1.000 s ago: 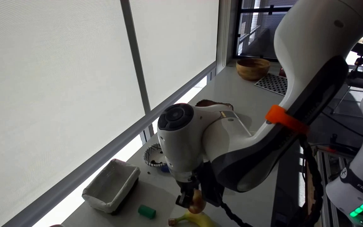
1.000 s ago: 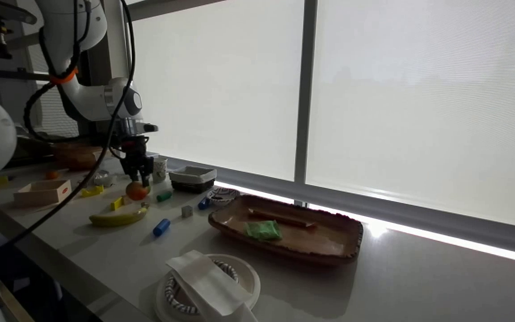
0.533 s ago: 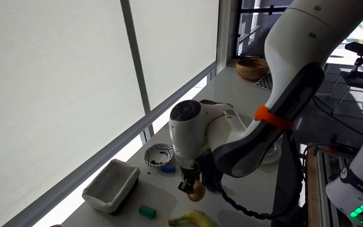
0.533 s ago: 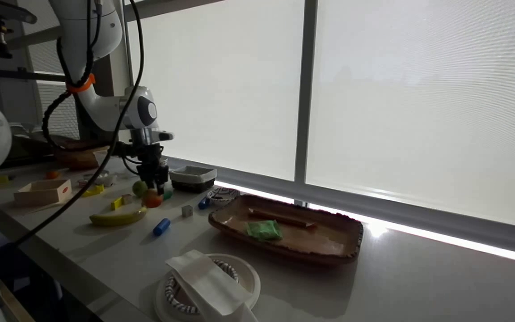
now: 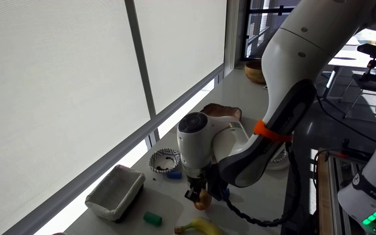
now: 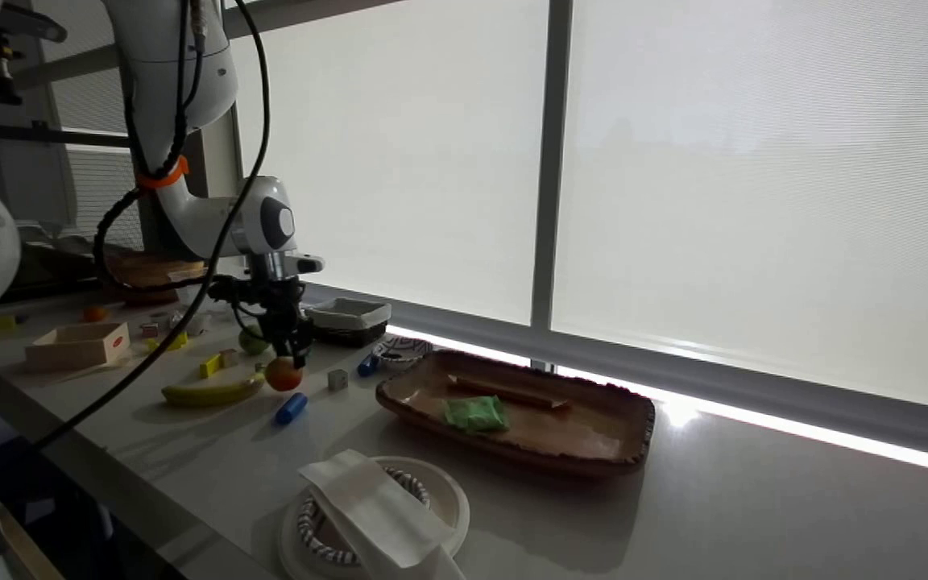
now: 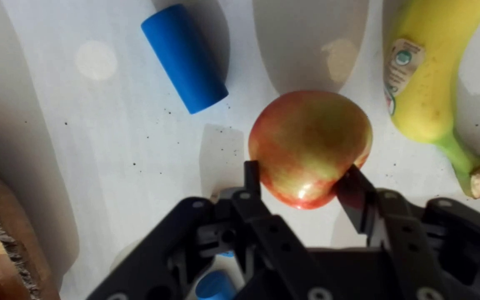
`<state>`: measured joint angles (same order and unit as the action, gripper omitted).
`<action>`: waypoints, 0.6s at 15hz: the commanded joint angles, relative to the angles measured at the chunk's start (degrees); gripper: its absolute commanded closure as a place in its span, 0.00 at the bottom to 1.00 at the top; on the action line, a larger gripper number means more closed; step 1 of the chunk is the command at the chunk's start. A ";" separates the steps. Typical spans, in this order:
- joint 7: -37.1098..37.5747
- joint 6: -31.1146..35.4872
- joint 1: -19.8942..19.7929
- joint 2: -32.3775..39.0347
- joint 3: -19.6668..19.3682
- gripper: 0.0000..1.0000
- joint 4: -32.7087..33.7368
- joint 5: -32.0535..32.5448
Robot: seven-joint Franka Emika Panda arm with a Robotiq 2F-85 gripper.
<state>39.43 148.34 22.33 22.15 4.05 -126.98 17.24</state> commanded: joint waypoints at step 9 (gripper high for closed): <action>2.12 0.35 3.37 1.55 -1.81 0.00 2.66 0.13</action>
<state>39.51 149.91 23.64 24.83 3.38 -124.24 17.19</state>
